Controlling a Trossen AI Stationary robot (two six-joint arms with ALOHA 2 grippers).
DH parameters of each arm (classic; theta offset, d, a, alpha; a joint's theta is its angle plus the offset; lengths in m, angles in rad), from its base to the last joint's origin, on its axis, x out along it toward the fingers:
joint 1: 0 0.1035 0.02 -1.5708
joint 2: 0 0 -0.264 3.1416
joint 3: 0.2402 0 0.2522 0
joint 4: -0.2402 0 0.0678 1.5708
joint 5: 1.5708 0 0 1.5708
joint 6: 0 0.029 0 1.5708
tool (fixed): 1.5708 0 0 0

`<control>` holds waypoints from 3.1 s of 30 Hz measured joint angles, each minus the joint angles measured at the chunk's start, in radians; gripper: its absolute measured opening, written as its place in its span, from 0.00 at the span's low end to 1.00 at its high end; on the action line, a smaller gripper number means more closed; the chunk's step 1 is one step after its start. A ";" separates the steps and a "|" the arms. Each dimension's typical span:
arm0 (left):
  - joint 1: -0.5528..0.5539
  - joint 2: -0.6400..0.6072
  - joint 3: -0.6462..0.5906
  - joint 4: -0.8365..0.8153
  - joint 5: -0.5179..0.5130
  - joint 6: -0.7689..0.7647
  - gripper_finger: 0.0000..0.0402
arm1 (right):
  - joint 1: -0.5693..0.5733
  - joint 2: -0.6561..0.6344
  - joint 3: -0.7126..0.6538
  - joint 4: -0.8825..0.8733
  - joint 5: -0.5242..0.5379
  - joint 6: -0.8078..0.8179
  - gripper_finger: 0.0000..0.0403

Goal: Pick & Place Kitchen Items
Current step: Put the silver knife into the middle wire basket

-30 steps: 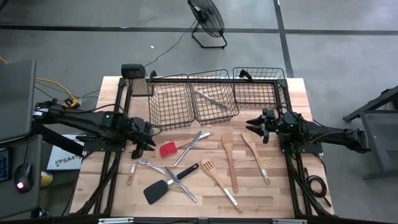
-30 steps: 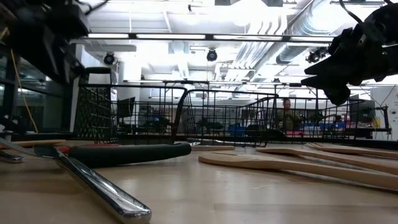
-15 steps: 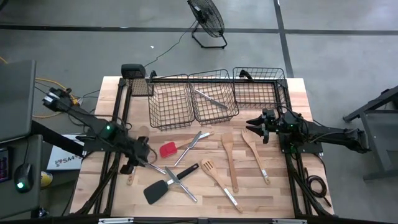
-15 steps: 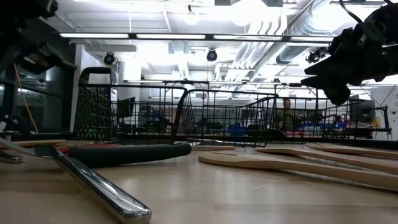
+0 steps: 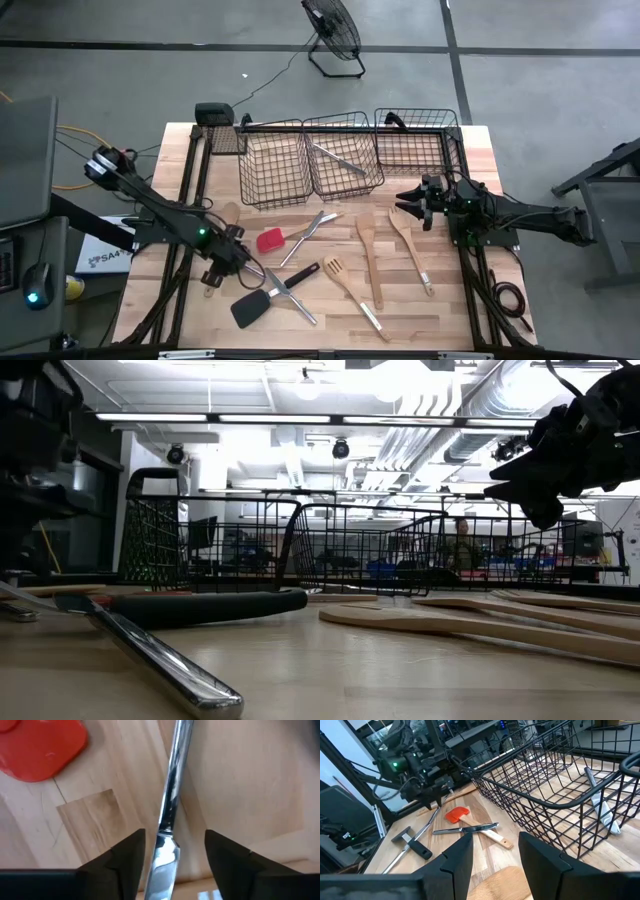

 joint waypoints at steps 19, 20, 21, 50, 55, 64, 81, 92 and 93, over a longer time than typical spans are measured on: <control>-0.002 0.138 0.026 0.025 -0.078 0.088 0.56 | 0.000 0.000 0.000 0.000 0.000 0.000 0.37; -0.002 0.138 0.026 0.028 -0.079 0.100 0.55 | 0.000 0.000 0.000 0.000 0.000 0.000 0.37; -0.002 0.138 0.026 0.029 -0.079 0.105 0.54 | 0.000 0.000 0.000 0.000 0.000 0.000 0.37; 0.001 0.121 0.022 0.053 -0.039 0.101 0.08 | 0.000 0.000 0.000 0.000 0.000 0.000 0.37; 0.001 0.075 0.019 0.026 -0.027 0.073 0.08 | 0.000 0.000 0.000 0.000 0.000 0.000 0.37; 0.001 0.007 0.019 -0.052 -0.021 -0.034 0.08 | 0.000 0.000 0.000 0.000 0.000 0.000 0.37; 0.000 -0.039 0.266 -0.201 -0.134 -0.073 0.08 | 0.000 0.000 0.000 0.000 0.000 0.000 0.37; 0.021 -0.039 0.496 -0.142 -0.463 0.226 0.08 | 0.000 0.000 0.000 0.000 0.000 0.000 0.37; 0.040 -0.037 0.513 -0.120 -0.481 0.277 0.08 | 0.000 0.000 0.000 0.000 0.000 0.000 0.37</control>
